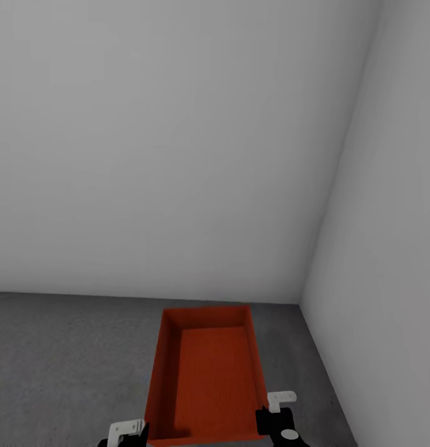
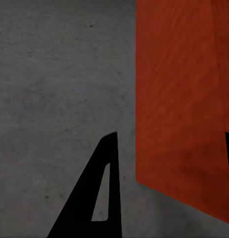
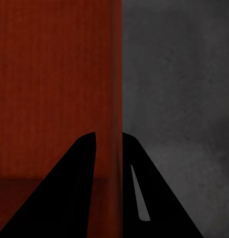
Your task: Move the two storage containers from the living room to the garage. In the garage, place one container on the floor and stack the other container on top of it (either order is fine).
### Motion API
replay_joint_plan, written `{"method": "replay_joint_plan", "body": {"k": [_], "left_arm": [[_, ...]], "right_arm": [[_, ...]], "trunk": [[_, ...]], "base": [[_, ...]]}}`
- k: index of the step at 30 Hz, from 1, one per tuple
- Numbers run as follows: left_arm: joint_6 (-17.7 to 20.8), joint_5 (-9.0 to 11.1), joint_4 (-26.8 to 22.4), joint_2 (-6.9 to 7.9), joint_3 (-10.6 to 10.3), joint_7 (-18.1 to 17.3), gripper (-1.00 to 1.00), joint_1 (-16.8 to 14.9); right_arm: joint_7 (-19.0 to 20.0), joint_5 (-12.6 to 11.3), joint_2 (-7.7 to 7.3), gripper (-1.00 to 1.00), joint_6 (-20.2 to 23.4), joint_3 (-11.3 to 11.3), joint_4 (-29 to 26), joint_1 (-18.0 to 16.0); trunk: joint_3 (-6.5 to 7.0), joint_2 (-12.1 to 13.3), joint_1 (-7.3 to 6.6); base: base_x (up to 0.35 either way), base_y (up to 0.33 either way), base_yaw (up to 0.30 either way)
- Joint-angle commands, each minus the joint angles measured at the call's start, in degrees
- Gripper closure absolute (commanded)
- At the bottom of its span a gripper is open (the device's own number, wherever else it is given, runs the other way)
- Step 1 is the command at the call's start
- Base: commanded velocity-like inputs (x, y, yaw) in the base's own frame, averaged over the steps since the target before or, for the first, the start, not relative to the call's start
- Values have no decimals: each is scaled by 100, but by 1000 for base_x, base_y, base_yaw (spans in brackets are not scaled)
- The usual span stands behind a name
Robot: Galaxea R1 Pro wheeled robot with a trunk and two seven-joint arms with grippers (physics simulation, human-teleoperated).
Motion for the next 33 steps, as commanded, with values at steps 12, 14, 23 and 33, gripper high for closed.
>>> {"method": "replay_joint_plan", "body": {"k": [12,14,23,33], "left_arm": [[1,4,9,64,104,4,100,1],[0,4,9,64,103,4,100,1],[-1,4,9,64,103,4,100,1],[-3,4,9,64,107,4,100,1]], "right_arm": [[-46,38,-3,100,-14,-261,-52,-10],[-44,38,-2,100,-14,-261,-52,-10],[-46,38,-3,100,-14,-261,-52,-10],[-49,38,-4,100,-14,-261,-52,-10]], "trunk": [[-331,-487,264],[-368,-527,286],[-404,-527,286],[-407,-527,286]], "base": [[0,0,0],[0,0,0],[0,0,0],[0,0,0]]}}
